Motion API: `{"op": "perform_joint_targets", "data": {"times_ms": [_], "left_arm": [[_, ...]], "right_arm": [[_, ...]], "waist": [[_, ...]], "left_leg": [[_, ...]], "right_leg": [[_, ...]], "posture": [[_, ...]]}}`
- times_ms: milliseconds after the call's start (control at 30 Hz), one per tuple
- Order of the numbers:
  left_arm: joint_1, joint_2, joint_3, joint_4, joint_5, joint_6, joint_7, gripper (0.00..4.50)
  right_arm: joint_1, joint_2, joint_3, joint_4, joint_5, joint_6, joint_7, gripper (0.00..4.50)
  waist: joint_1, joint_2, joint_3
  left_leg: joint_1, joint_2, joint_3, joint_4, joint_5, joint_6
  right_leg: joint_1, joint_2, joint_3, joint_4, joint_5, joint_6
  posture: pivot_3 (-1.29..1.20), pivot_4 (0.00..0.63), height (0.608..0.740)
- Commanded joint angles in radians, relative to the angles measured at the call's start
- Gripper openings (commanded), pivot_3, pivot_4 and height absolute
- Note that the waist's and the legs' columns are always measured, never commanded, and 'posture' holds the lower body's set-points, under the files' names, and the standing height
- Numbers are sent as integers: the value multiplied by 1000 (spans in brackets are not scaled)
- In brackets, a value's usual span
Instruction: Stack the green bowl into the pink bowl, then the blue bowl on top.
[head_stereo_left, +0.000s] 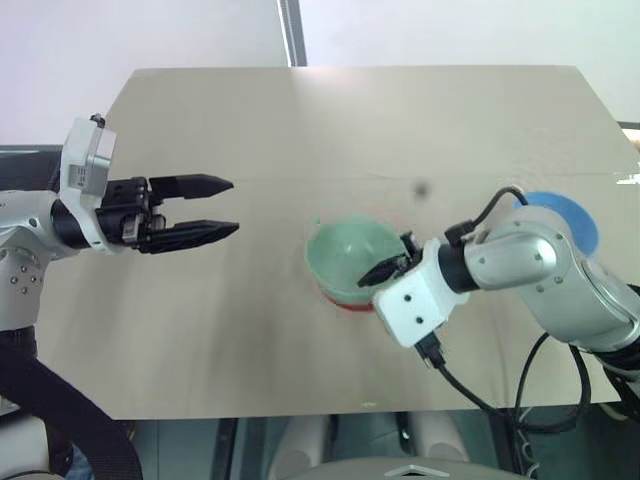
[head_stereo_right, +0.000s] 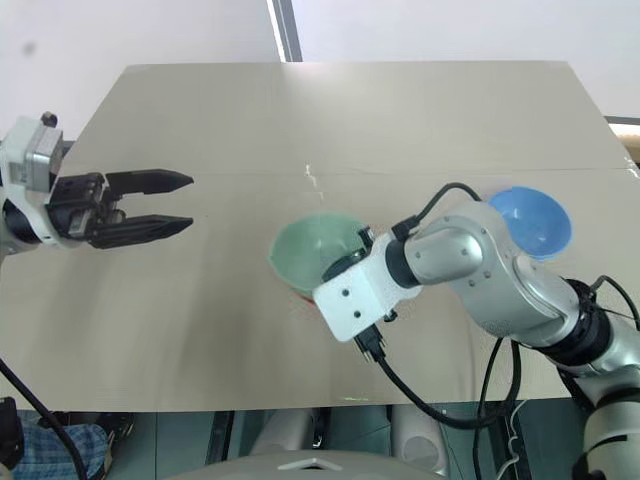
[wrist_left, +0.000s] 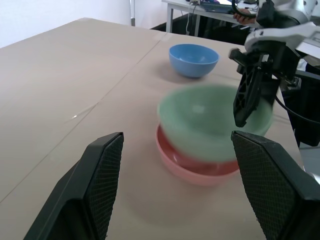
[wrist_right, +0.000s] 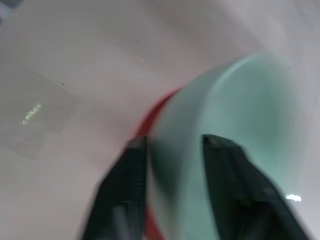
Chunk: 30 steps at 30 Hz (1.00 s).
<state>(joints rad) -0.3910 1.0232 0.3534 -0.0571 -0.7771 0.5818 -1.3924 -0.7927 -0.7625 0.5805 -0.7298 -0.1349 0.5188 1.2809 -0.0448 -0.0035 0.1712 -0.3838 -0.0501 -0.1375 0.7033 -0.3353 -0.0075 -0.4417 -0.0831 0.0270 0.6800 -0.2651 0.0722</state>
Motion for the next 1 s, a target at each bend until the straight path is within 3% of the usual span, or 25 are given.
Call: {"op": "perform_joint_targets", "data": {"times_ms": [33,200,333,467,667,833,1000], "left_arm": [[-20,17,29,1,-12,-5,-2,3664],[-19,18,31,3,-10,-8,-5,3664],[-18,17,35,2,-11,-10,-6,3664],[-10,13,39,0,-10,-15,-7,3664],[-14,2,31,5,-9,-28,-8,3664],[-24,-4,35,9,-21,-35,-18,3664],[-29,-11,46,8,-39,-34,-24,3664]], "right_arm": [[3,-22,-38,-74,18,20,13,2486],[3,-50,-134,-157,99,132,11,2486],[78,-151,-353,-193,239,234,42,2486],[36,-186,-335,211,190,123,8,2486],[112,-278,-359,551,84,42,-97,2486],[153,-313,-400,626,80,28,-127,2486],[197,-348,-463,576,112,60,-125,2486]], "waist": [[0,0,0],[1,0,0],[6,0,0],[-2,-2,-1],[6,-2,-1],[-4,-1,-1],[-6,-1,-1]], "left_leg": [[0,0,0,0,0,0],[0,0,0,0,0,0],[0,0,-1,0,0,0],[3,-1,1,0,0,0],[3,0,3,0,0,0],[0,-1,5,-1,0,0],[0,0,5,-1,0,0]], "right_leg": [[0,0,0,0,0,0],[0,0,0,0,0,0],[1,0,-1,0,0,0],[4,0,0,0,0,0],[3,1,0,0,0,0],[-2,-3,0,0,0,0],[-2,-2,0,1,0,0]], "posture": [[0,150,740],[0,150,740],[0,150,740],[0,150,740],[0,150,740],[0,150,740],[0,150,740]]}}
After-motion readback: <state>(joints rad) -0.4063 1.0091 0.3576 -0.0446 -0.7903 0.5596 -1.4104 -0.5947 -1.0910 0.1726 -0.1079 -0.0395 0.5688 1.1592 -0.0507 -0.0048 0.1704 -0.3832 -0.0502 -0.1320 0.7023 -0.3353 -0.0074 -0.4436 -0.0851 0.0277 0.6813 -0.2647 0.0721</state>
